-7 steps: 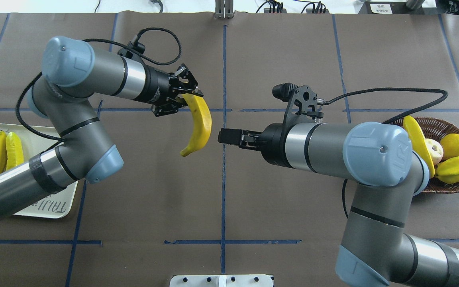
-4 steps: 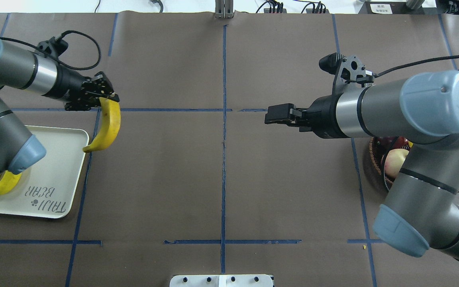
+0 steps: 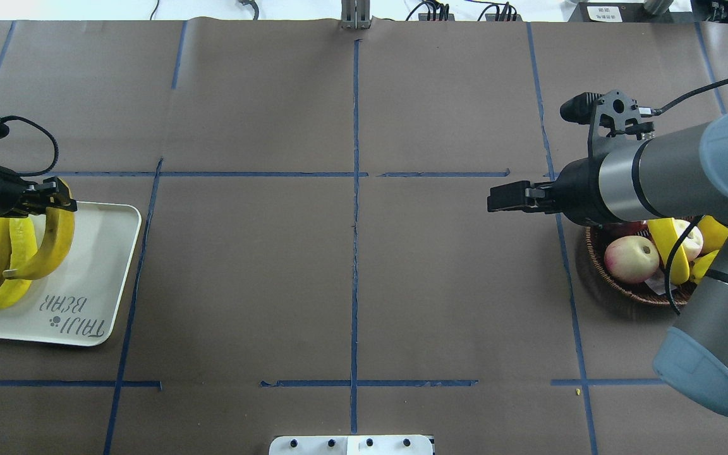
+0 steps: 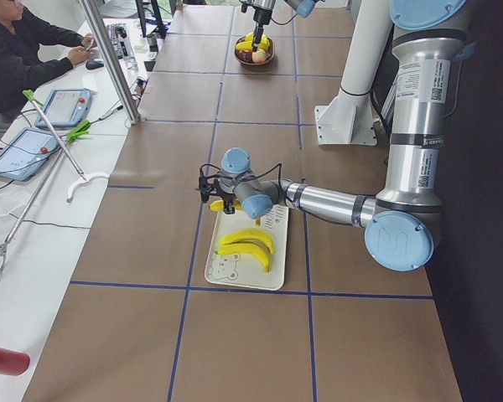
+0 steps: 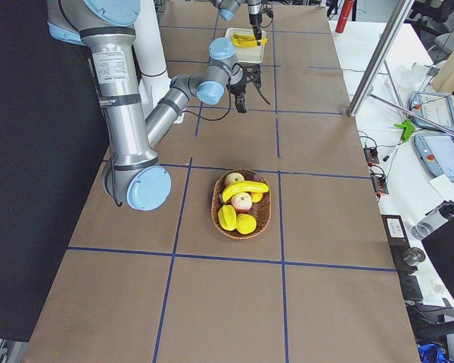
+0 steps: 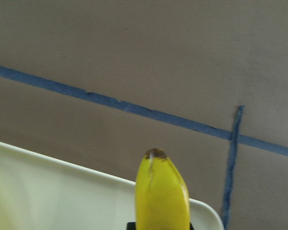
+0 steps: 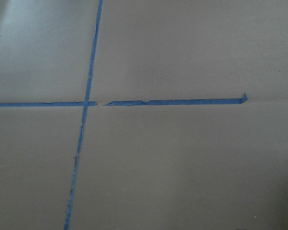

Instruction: Transfer all bananas from basket to plate

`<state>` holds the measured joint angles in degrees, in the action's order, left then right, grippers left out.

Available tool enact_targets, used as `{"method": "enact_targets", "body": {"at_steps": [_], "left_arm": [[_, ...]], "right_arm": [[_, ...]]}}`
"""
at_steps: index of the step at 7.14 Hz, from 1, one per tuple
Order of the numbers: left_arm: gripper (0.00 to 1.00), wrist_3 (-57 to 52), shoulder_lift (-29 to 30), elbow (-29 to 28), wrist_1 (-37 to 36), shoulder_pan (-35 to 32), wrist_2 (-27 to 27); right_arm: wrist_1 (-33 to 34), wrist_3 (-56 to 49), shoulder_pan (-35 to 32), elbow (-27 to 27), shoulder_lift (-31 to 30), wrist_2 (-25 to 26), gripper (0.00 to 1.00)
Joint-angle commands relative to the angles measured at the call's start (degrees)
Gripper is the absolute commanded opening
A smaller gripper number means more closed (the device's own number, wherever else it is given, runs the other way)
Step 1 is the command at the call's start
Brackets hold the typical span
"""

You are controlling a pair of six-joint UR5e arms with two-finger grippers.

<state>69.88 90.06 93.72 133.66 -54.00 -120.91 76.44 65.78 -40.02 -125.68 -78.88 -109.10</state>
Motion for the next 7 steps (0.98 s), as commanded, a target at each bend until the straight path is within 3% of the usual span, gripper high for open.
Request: {"method": "enact_targets", "body": {"at_steps": [1,4,7], "left_arm": [[1.00,-0.4,-1.9,0.2,0.7,0.1,1.6],[1.00,-0.4,-3.1,0.5,4.2,0.1,1.6],[1.00,0.4,-2.4,4.5,5.3,-0.1,-3.3]], "right_arm": [[-0.1,-3.2,-1.5,-0.4,-2.6,-0.8,1.00],[-0.7,-11.2,-7.1,-0.4,-7.6,-6.8,1.00],[-0.8,-27.1,-13.7,0.0,-20.7,-11.5,1.00]]}}
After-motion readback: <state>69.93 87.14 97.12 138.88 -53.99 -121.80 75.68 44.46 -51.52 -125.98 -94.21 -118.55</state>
